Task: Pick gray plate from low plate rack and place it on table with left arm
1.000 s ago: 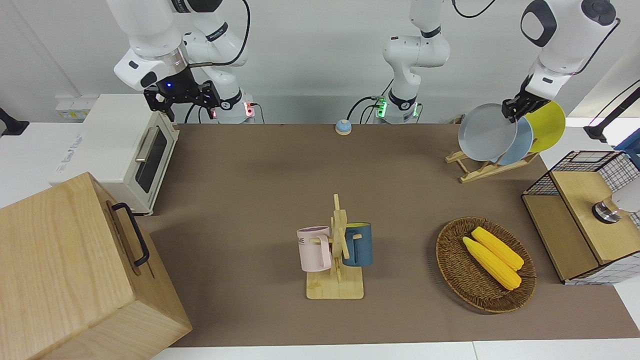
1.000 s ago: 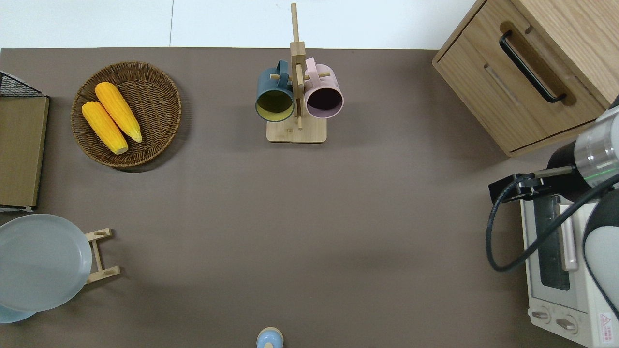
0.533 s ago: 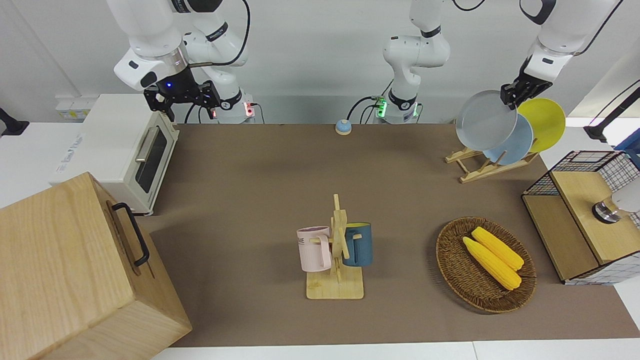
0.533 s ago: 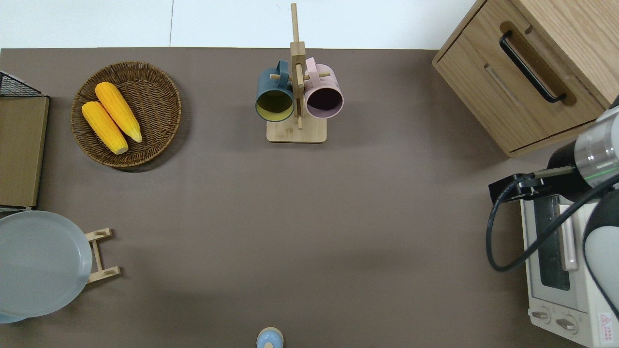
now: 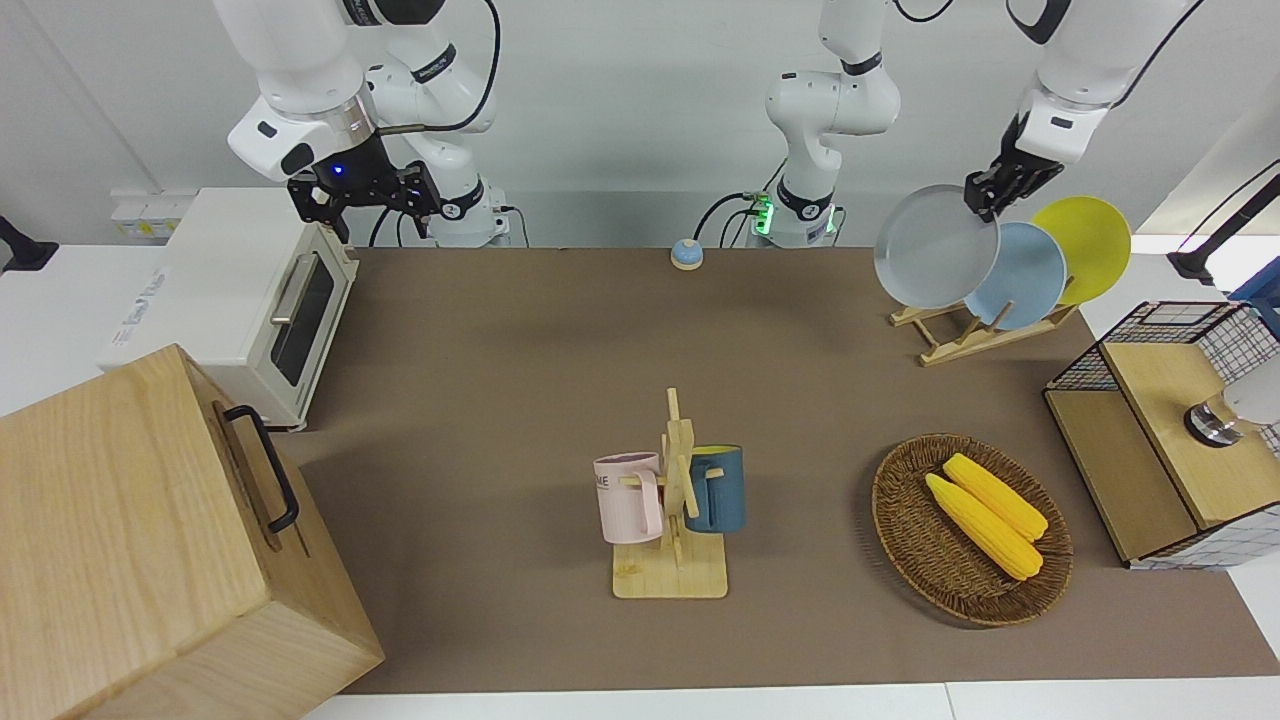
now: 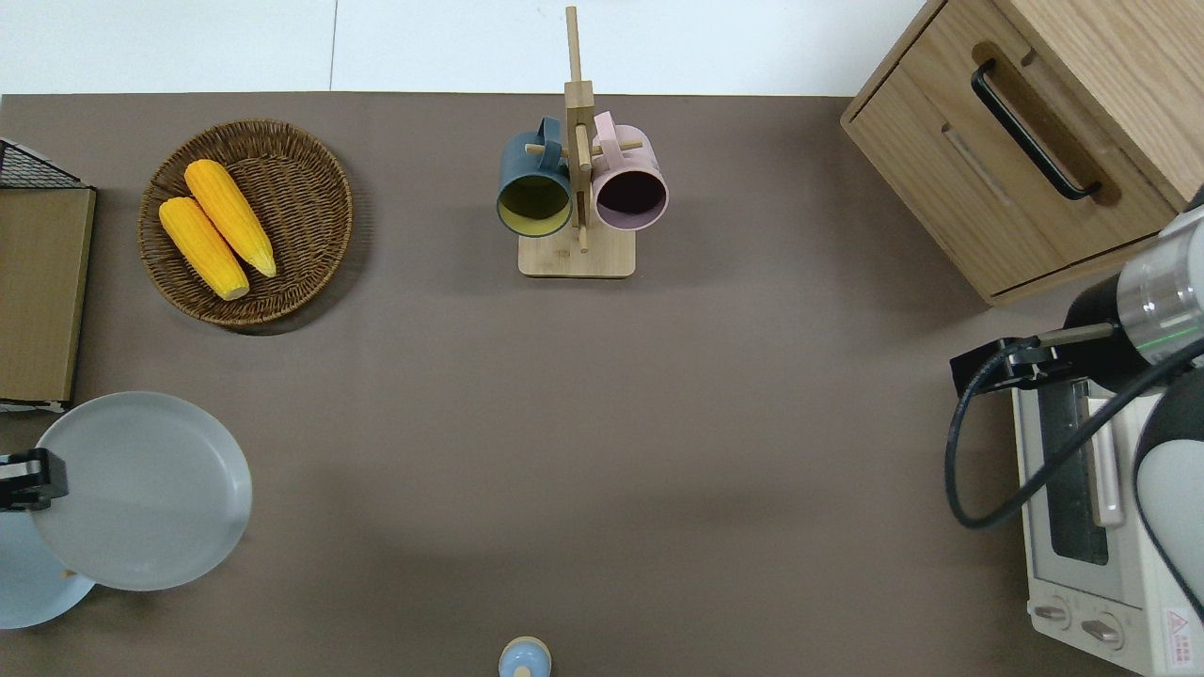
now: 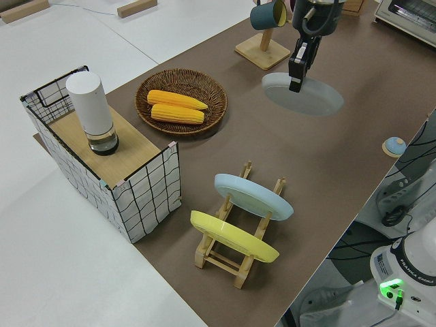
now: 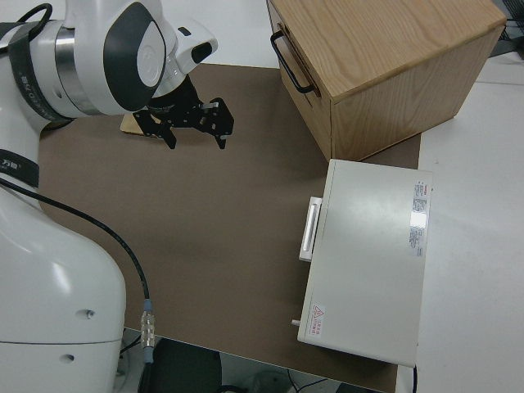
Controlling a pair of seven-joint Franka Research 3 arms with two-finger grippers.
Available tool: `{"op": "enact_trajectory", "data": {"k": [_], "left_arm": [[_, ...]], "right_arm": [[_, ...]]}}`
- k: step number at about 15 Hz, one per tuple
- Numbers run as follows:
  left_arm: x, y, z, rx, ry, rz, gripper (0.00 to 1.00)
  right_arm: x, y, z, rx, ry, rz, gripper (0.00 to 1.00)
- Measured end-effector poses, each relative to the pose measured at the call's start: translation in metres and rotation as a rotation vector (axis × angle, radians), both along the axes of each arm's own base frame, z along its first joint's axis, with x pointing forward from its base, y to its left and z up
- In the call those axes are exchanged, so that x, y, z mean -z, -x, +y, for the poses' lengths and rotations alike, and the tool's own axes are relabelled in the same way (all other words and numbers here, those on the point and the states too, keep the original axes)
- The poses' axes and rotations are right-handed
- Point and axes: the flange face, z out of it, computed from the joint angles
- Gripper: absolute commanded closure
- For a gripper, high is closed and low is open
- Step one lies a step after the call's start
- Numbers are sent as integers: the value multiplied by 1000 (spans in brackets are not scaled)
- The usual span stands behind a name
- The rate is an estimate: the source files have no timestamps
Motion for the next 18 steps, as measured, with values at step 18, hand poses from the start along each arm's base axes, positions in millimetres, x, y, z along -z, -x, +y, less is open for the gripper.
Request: {"op": "enact_trajectory", "data": {"k": [18], "left_arm": [[124,-5,-57,-39,48,46,1000]], "right_arm": [[0,0,0,0,0,0,17]]}}
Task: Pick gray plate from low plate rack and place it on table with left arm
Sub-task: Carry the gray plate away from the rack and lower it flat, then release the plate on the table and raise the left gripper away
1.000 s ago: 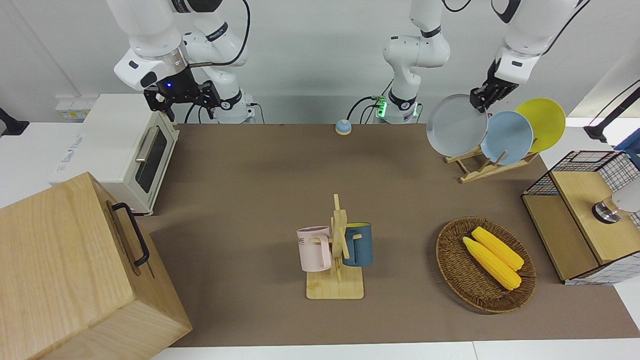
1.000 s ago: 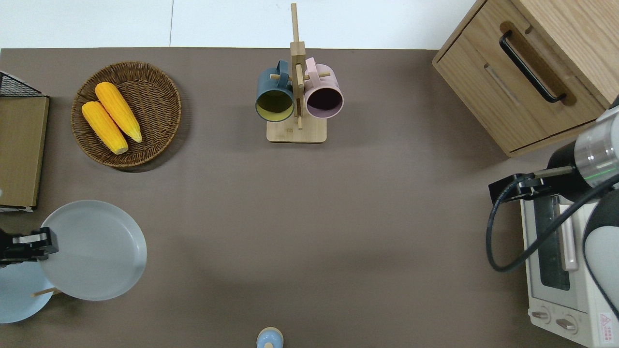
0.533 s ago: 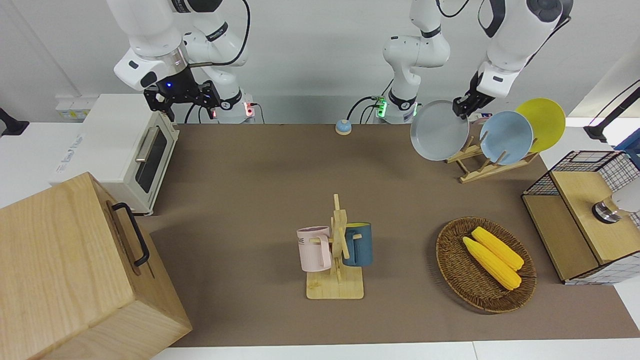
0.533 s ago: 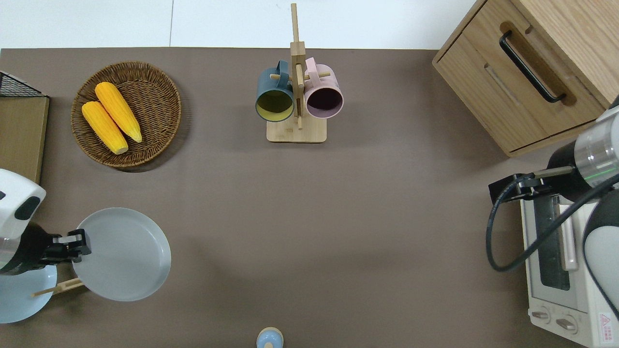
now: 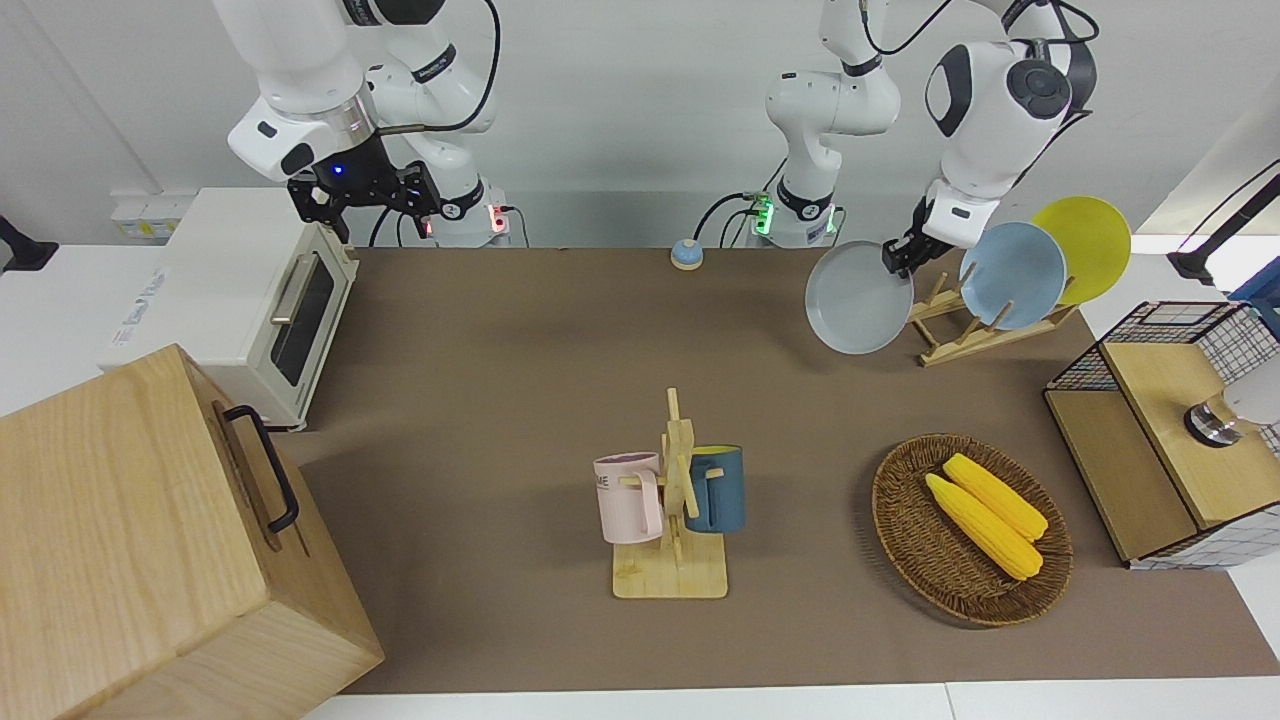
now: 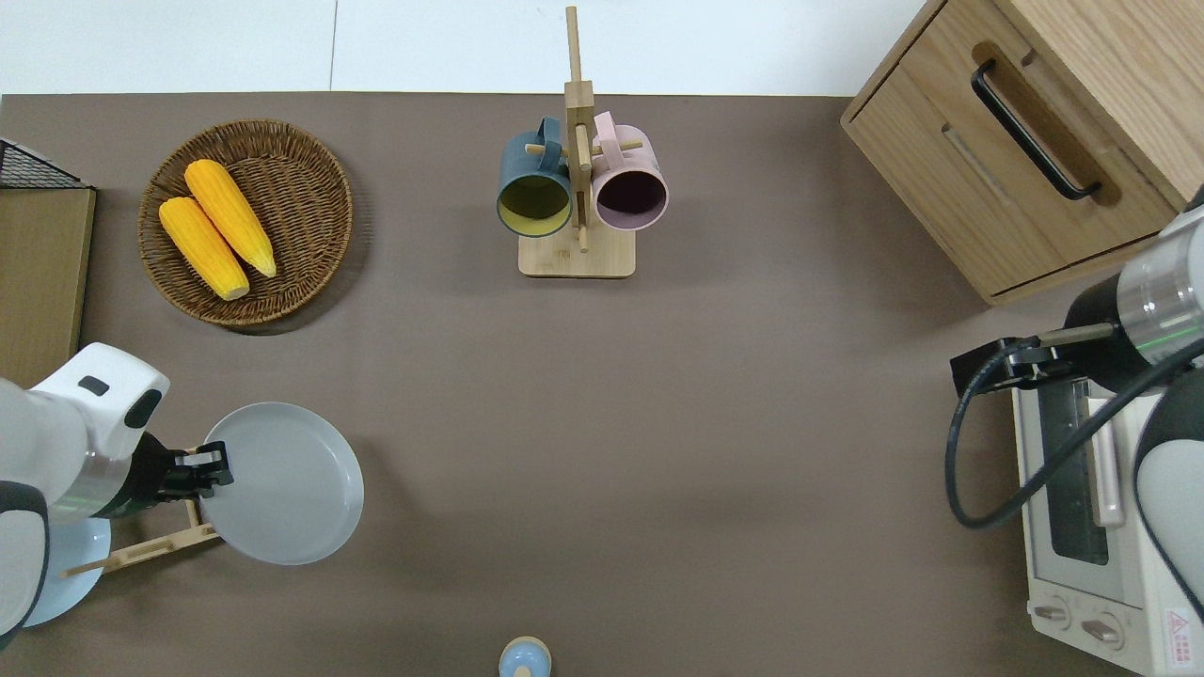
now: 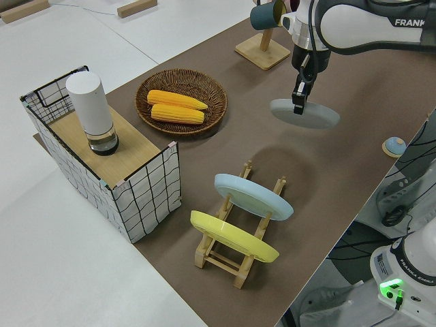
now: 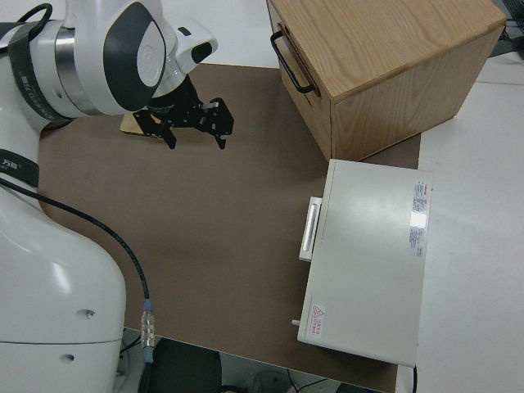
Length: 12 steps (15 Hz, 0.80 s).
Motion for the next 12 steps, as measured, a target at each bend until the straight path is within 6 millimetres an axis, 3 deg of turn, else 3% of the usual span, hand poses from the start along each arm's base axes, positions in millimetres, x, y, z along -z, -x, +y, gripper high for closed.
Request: {"op": "enact_trajectory", "data": {"k": [6,10,11,12], "left_arm": [[42,3,-13,-10,-7,-14,1000],[55,3,-18,-12,-10,-22,1000],[57,3,-18,-13,-11,-24,951],[58,4,-19,-14,-11,-25,689]], "right_arm": [[0,0,0,0,0,0,17],[0,0,0,0,0,0,17],[0,0,0,0,0,0,17],[0,0,0,0,0,0,17]]}}
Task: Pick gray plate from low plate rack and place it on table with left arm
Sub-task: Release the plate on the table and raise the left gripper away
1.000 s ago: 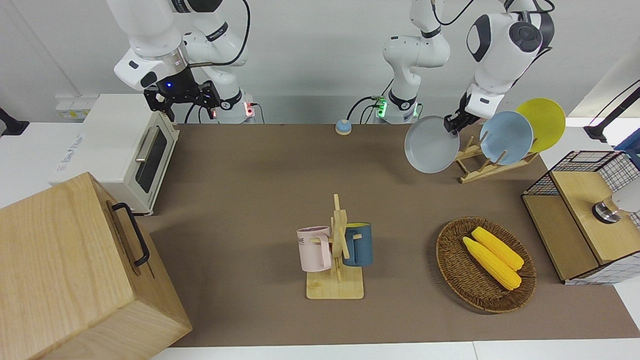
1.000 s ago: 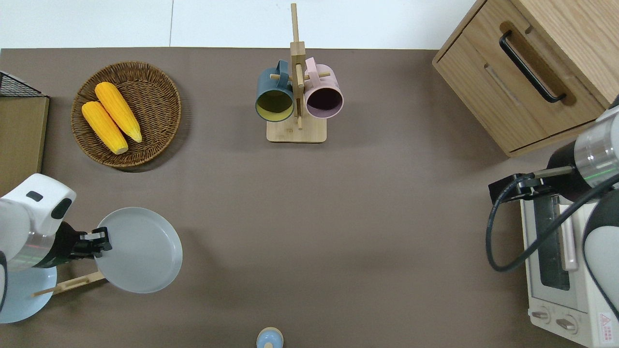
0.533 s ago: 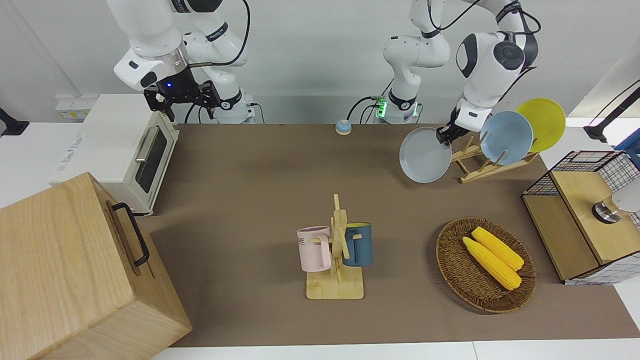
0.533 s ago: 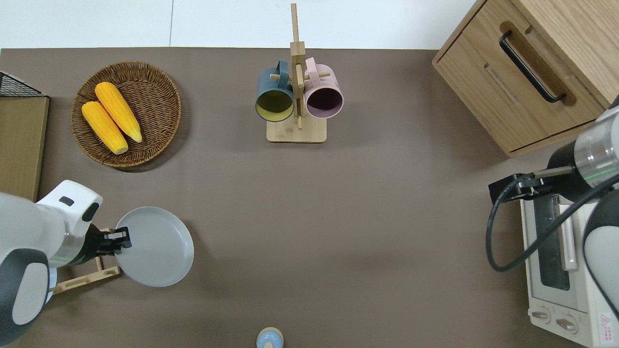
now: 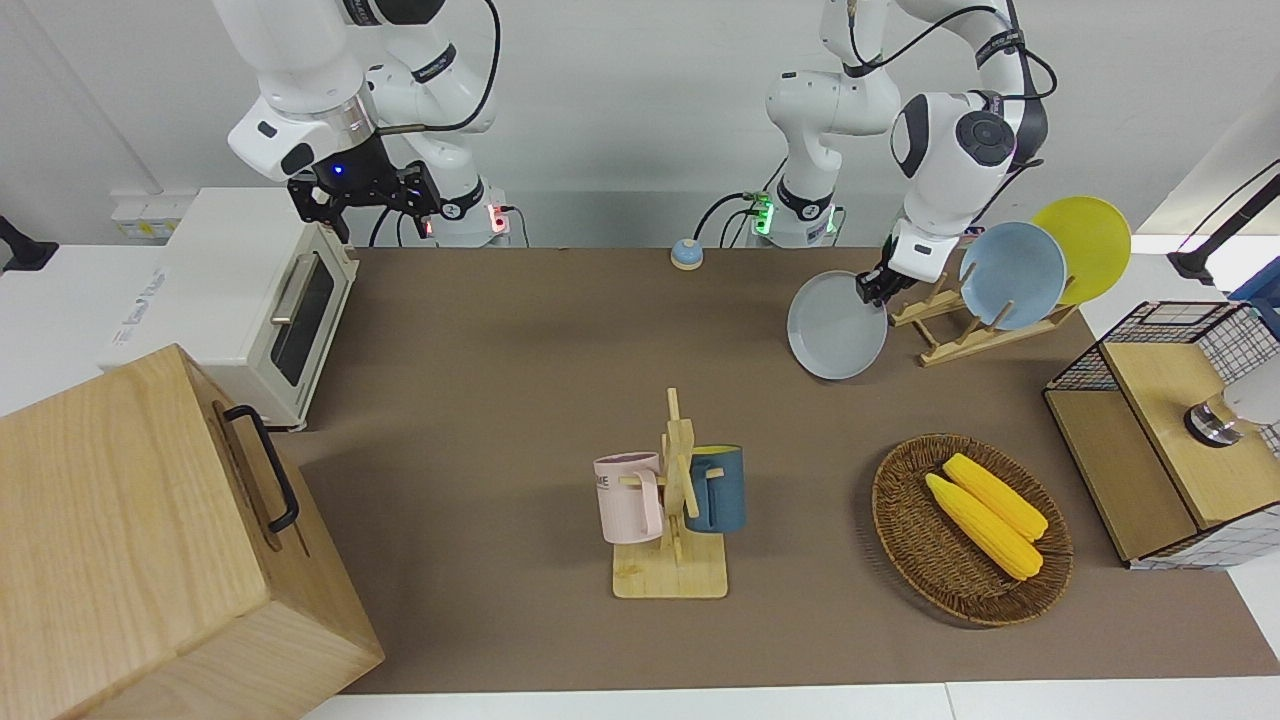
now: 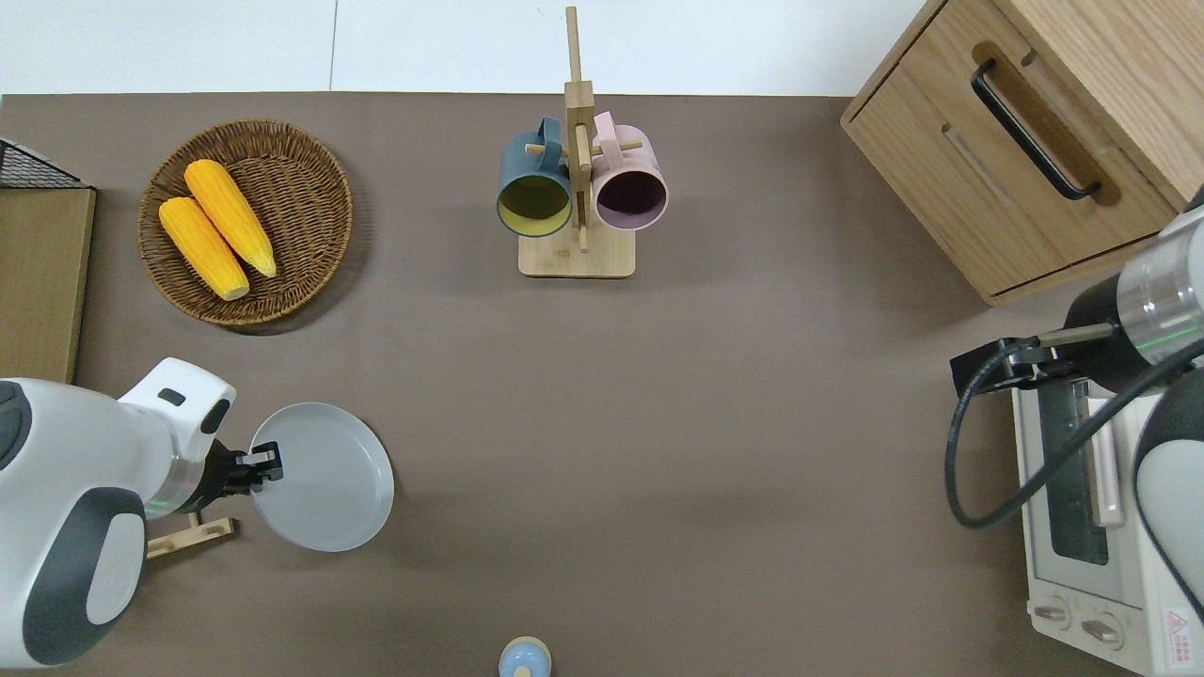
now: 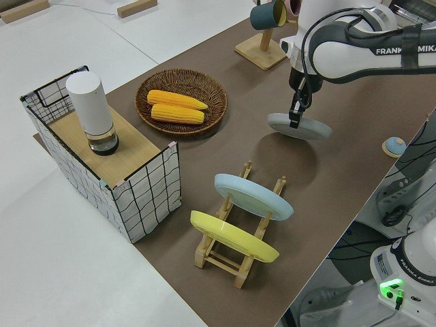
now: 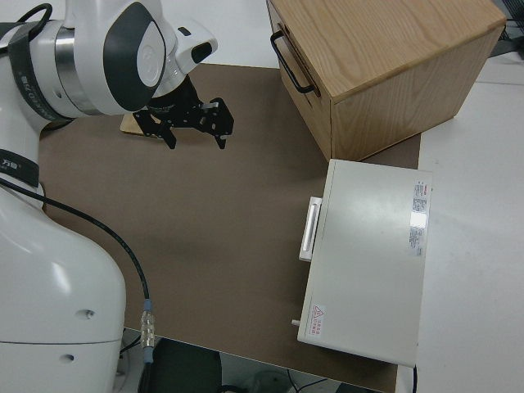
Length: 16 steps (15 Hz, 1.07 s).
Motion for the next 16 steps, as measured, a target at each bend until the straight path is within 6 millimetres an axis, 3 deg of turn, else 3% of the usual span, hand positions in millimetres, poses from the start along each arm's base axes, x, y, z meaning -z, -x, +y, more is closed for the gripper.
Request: {"op": "enact_trajectory", "data": {"k": [3,4,11,16], "left_arm": [[1,0,0,0,0,0,214],[1,0,0,0,0,0,102],[1,0,-1,0,0,0,13],[-3,0,-1,0,1,-8,7]], "right_arm": [[0,0,0,0,0,0,17],[0,0,0,0,0,0,17],[0,0,0,0,0,0,17],[0,0,0,0,0,0,17]]}}
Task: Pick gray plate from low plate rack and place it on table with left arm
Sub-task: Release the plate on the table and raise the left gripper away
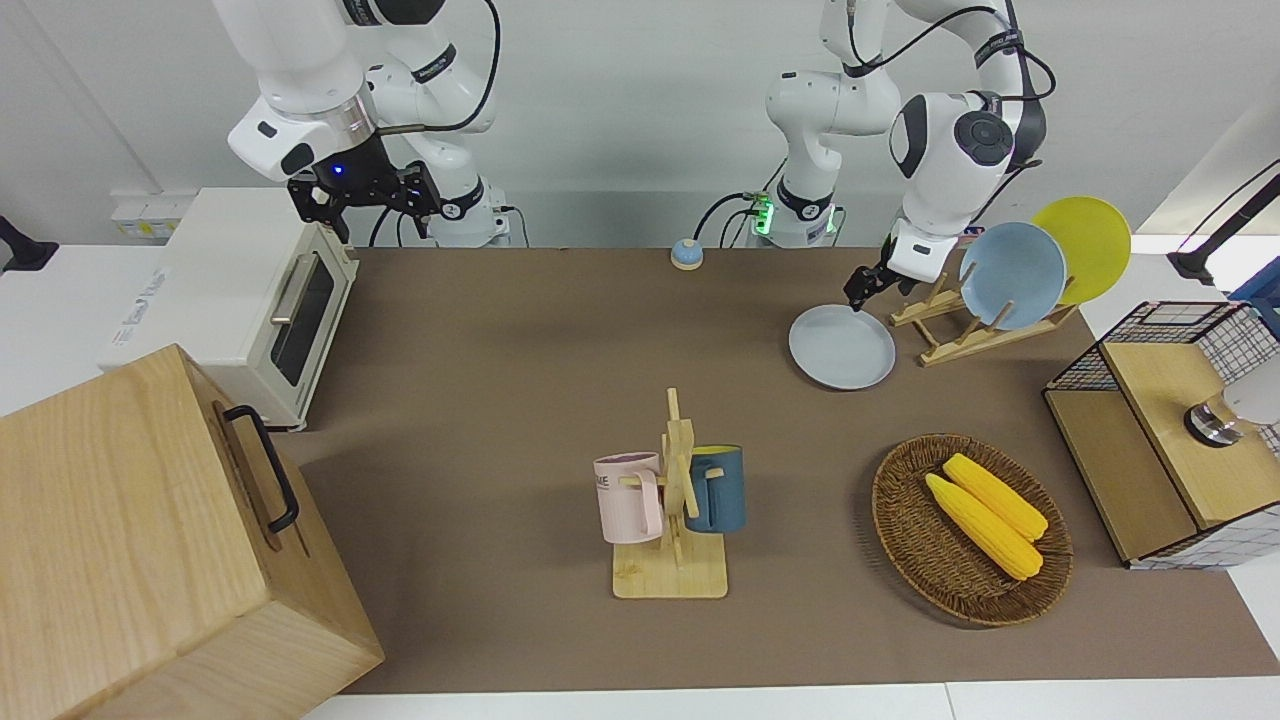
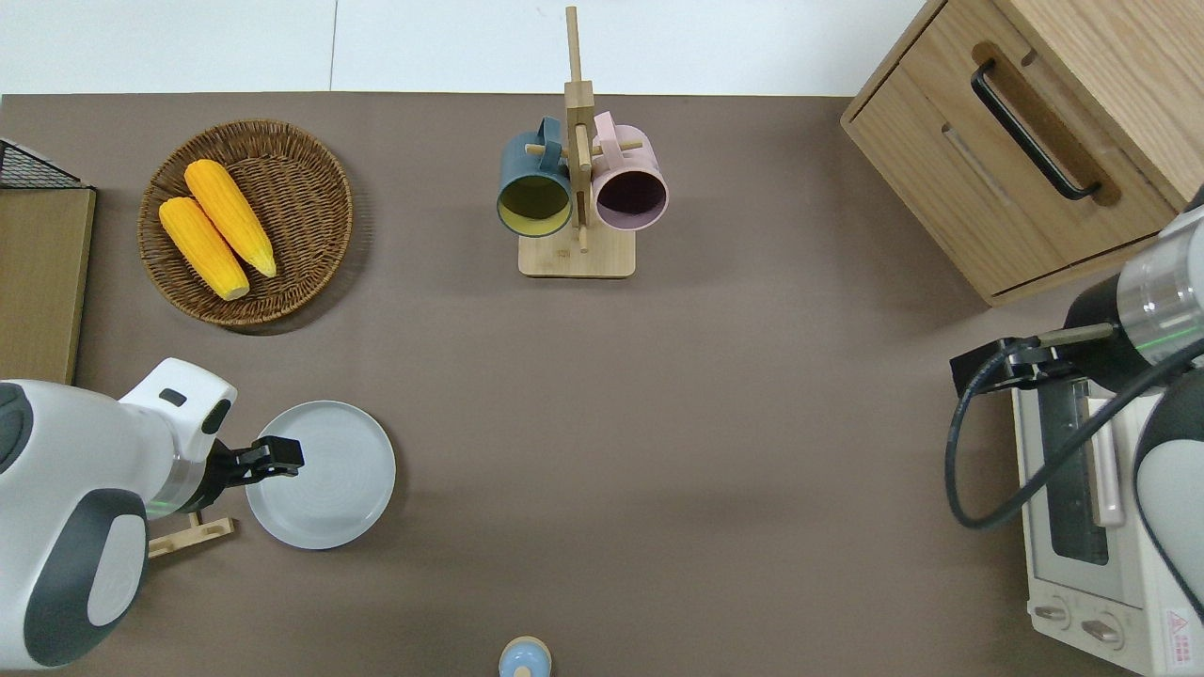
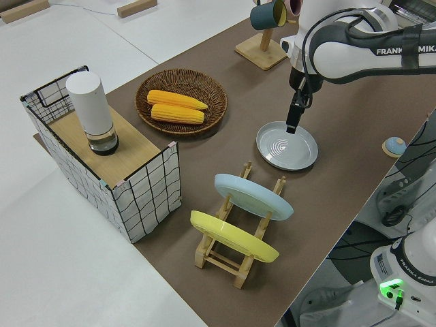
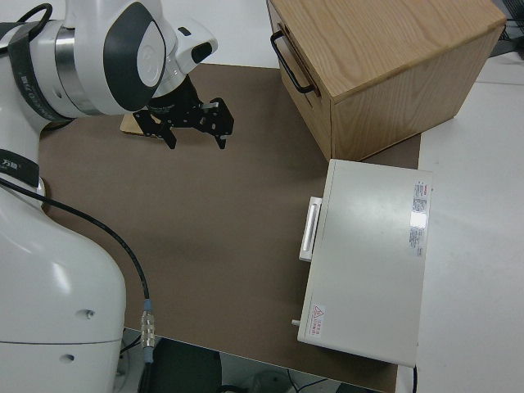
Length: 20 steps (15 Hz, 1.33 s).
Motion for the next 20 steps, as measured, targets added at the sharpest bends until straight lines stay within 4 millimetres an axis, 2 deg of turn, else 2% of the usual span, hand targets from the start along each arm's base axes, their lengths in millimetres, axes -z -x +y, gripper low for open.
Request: {"op": "enact_trajectory", "data": {"k": [2,3,7,9,15,20], "left_arm": [[-17,-6,0,1,3,-33,7],[-33,-11,0,2,4,-54,7],[-119,-31,4,-3,7,-129,7],[-148,-42,5,16,4,-147,7],[-167,-79,2,28,0,-187,7],[-159,-91,11,47,8,-179,7]], "right_arm": [[0,0,0,0,0,0,17],[0,0,0,0,0,0,17],[0,0,0,0,0,0,17],[0,0,0,0,0,0,17],[0,0,0,0,0,0,17],[0,0,0,0,0,0,17]]}}
